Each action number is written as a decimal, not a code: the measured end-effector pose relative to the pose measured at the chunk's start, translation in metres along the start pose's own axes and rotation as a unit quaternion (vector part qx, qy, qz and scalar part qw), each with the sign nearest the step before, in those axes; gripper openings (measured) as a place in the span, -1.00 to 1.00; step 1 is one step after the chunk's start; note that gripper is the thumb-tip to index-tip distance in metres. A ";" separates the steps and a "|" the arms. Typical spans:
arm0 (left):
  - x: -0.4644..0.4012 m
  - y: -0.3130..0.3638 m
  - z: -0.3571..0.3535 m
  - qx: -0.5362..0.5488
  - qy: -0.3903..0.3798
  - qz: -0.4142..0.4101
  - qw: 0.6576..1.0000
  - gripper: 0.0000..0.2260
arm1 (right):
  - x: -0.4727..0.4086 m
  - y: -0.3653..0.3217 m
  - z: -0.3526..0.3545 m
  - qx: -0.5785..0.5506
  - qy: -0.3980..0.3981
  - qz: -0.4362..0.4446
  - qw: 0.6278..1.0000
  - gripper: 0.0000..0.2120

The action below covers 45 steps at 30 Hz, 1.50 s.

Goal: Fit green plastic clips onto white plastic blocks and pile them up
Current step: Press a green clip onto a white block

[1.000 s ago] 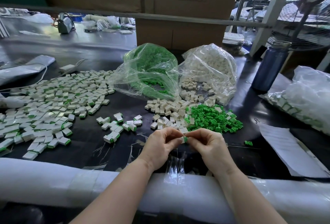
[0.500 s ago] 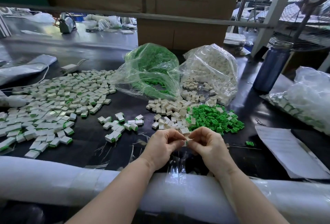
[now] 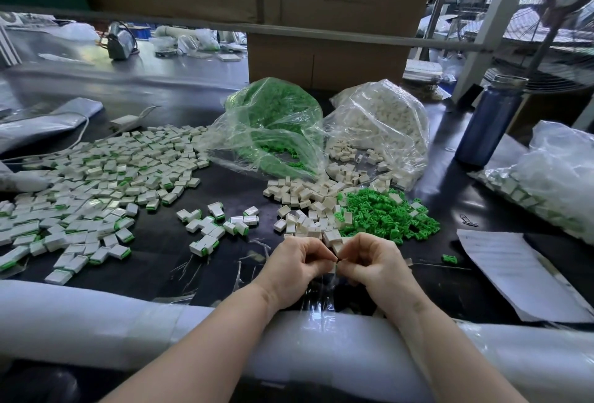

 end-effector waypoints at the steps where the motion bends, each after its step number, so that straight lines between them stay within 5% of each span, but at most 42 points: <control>1: 0.000 0.000 -0.002 -0.007 -0.008 0.001 1.000 -0.93 | 0.000 -0.001 -0.001 0.006 -0.004 0.002 1.000 -0.77; 13: -0.001 0.003 -0.001 -0.025 0.022 -0.035 0.999 -0.80 | -0.002 0.006 0.008 -0.052 0.041 -0.016 0.998 -0.87; 19: -0.002 -0.003 0.003 -0.016 0.042 -0.022 0.999 -0.90 | 0.000 0.007 0.012 -0.103 0.056 -0.026 0.993 -0.92; 45: 0.001 -0.004 0.003 -0.074 0.030 -0.012 0.997 -0.90 | 0.000 0.004 0.003 -0.004 0.023 -0.038 0.999 -0.81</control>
Point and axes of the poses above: each hand's wrist, its own x-axis away from the middle knuckle, its own z-axis out of the back of the hand, y = z × x, the point moved 9 cm from there along -x, towards the middle knuckle, and after that the axes turned 6 degrees about x, right-handed, at the moved point
